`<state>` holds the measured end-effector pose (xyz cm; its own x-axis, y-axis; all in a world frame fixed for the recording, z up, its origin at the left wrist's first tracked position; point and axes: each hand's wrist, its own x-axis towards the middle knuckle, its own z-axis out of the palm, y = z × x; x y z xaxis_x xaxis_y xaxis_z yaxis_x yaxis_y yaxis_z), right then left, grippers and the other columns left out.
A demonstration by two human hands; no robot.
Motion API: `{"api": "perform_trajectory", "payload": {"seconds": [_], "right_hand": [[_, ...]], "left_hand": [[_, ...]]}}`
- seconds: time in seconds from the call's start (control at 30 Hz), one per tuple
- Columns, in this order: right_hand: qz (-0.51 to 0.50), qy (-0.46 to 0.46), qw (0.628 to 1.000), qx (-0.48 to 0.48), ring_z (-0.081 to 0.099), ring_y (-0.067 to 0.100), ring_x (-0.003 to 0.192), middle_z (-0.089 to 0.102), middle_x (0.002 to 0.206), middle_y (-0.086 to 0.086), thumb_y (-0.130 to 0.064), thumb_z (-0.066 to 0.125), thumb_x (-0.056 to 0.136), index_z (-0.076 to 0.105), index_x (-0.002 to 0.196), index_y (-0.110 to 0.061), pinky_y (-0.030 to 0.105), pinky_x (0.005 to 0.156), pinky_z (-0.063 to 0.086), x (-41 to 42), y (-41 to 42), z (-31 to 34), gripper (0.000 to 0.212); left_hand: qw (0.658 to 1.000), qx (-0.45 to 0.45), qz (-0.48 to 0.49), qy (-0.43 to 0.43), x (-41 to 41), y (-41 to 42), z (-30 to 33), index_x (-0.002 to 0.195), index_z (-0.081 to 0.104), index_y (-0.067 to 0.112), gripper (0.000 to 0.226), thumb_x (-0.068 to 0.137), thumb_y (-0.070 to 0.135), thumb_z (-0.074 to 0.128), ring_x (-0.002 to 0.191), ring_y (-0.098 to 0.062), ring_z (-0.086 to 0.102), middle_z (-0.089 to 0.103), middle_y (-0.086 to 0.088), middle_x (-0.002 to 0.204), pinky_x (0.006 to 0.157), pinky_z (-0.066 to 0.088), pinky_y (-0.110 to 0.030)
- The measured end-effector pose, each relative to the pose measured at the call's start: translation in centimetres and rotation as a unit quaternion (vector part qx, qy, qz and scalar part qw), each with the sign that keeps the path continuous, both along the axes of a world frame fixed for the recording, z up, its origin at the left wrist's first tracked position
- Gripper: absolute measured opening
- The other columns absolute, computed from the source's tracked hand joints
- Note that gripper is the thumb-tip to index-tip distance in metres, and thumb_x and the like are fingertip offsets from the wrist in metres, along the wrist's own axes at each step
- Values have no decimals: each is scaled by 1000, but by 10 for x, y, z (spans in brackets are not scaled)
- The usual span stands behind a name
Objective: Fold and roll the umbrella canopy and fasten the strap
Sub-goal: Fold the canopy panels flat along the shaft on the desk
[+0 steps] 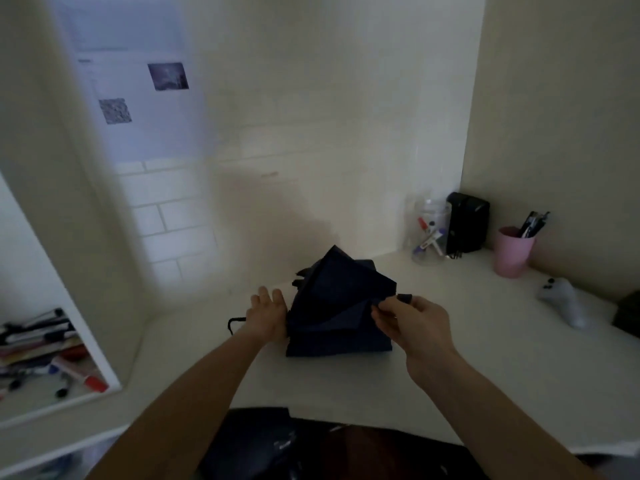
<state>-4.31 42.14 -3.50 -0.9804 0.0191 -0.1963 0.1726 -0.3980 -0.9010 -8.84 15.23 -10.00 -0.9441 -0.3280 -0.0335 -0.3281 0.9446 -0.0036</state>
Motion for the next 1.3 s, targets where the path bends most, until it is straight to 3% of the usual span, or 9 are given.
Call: {"api": "perform_trajectory", "payload": {"seconds": [0.23, 0.33, 0.4, 0.6, 0.8, 1.0, 1.07, 1.17, 1.3], "right_hand": [[34, -47, 998, -17, 72, 23, 72, 74, 86, 23, 6, 67, 86, 67, 95, 7, 27, 65, 63, 44, 11, -32, 9], [30, -57, 997, -33, 71, 23, 72, 72, 87, 23, 6, 67, 86, 66, 98, 8, 25, 63, 62, 54, 12, -31, 12], [37, -45, 998, -36, 71, 23, 72, 71, 88, 23, 6, 66, 86, 65, 100, 8, 25, 63, 62, 56, 9, -23, 14], [24, 3, 999, -32, 73, 26, 76, 70, 91, 27, 10, 66, 84, 63, 98, 11, 26, 64, 62, 51, 7, 5, 14], [5, 20, 999, -34, 74, 31, 79, 66, 75, 21, 15, 62, 84, 52, 72, -5, 34, 73, 62, 28, 10, 6, 26], [56, -29, 996, -66, 76, 28, 80, 76, 84, 23, 9, 64, 87, 62, 86, 0, 33, 73, 63, -29, -5, -13, 10], [56, -62, 994, -74, 76, 26, 77, 76, 84, 22, 10, 64, 87, 61, 86, -1, 32, 72, 63, -35, -8, -18, 12], [55, -81, 992, -82, 75, 25, 79, 74, 86, 22, 10, 65, 87, 61, 86, -2, 33, 74, 63, -17, -4, -19, 13], [66, -47, 992, -98, 75, 24, 77, 76, 85, 21, 9, 67, 86, 62, 86, -2, 29, 70, 64, 25, 8, -28, 12]], "left_hand": [[983, 168, -34, 58, 48, 6, -1, 150, 34, 19, 68, 90, 35, 63, 140, -37, 32, 32, -12, 151, 112, 33, -45], [887, 385, -152, 205, 77, 24, 16, 148, 39, 37, 77, 76, 17, 57, 146, -17, 24, 28, 9, 155, 112, 31, -28], [819, 494, -237, 167, 88, 41, 32, 150, 31, 46, 80, 86, 17, 67, 143, 3, 28, 30, 21, 154, 107, 35, -14], [879, 390, -174, 211, 56, 72, 66, 98, 76, 11, 20, 93, 29, 70, 91, -26, 73, 77, -10, 95, 85, 58, -50], [833, 543, -47, 91, -13, 49, 116, 113, 75, 12, 24, 90, 19, 70, 102, -23, 70, 76, -5, 110, 88, 56, -35], [875, 450, 106, 142, -99, 7, 57, 69, 53, 6, 23, 91, 0, 56, 81, -28, 57, 57, -16, 87, 72, 48, -35], [894, 409, 117, 142, -94, 9, 42, 85, 53, 6, 13, 92, 6, 63, 96, -28, 55, 52, -11, 94, 87, 52, -39], [898, 400, 81, 164, -68, 16, 36, 124, 44, 10, 64, 77, 21, 86, 104, -27, 59, 56, -9, 112, 80, 51, -35], [933, 299, -17, 202, -37, 22, 39, 114, 55, 17, 53, 73, 28, 87, 99, -23, 60, 60, -10, 117, 76, 49, -30]]}}
